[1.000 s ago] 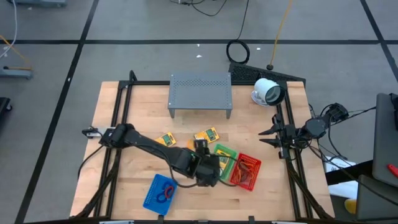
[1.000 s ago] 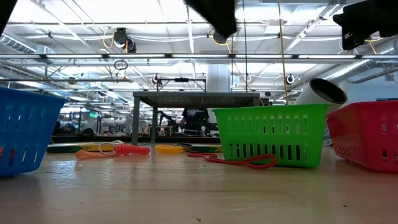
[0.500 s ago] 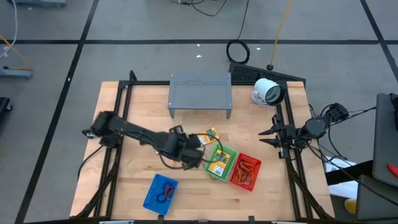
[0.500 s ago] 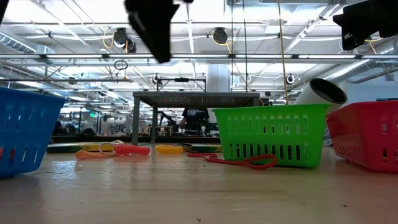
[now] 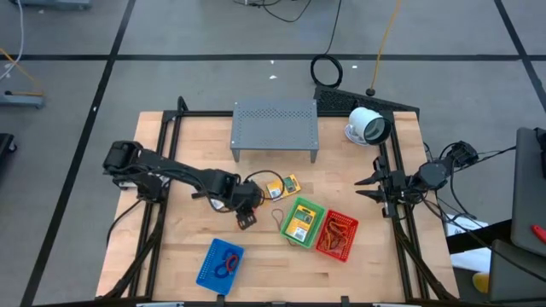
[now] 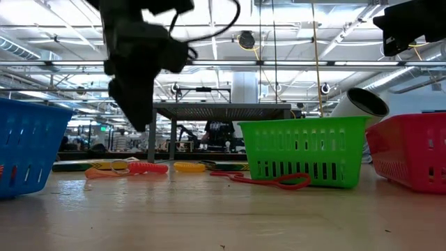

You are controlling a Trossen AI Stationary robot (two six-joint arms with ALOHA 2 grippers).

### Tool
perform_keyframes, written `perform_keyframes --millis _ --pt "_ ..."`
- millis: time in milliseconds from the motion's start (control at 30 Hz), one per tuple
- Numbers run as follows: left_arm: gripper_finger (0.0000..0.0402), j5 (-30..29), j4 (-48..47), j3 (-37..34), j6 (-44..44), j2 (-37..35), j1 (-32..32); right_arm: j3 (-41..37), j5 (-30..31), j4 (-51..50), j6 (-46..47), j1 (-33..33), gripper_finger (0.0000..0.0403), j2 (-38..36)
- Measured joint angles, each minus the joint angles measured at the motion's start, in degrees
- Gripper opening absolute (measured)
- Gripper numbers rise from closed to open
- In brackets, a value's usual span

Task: Pick & Place Office Desk Supplies
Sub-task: Put the orange spring rubberband band into the blue bin

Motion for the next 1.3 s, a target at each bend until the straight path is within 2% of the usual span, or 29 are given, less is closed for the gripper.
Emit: perform_keyframes --millis 167,300,500,867,1067,1167,1300 --pt "0.0218 4.8 7.7 -5.9 -2.8 0.0 3.1 0.0 0.0 0.0 0.0 0.0 0.0095 0.0" --pt "0.0218 6.2 12.0 -9.2 -6.9 0.0 3.9 0.0 0.0 0.0 0.0 0.0 0.0095 0.0" --pt "0.0218 0.4 12.2 -9.6 -11.8 0.1 3.8 0.0 0.0 0.0 0.0 0.0 0.0094 0.0" --pt "0.0218 -1.0 13.8 -9.4 -14.1 5.5 1.9 0.0 0.0 0.0 0.0 0.0 0.0094 0.0" --pt "0.0217 -4.0 13.6 -9.3 -14.9 6.3 1.0 0.0 0.0 0.0 0.0 0.0 0.0095 0.0" --pt "0.0198 -4.5 13.4 -9.4 -14.5 6.3 0.7 0.0 0.0 0.0 0.0 0.0 0.0094 0.0" --pt "0.0126 -5.5 13.0 -9.5 -14.1 6.4 0.3 0.0 0.0 0.0 0.0 0.0 0.0095 0.0"
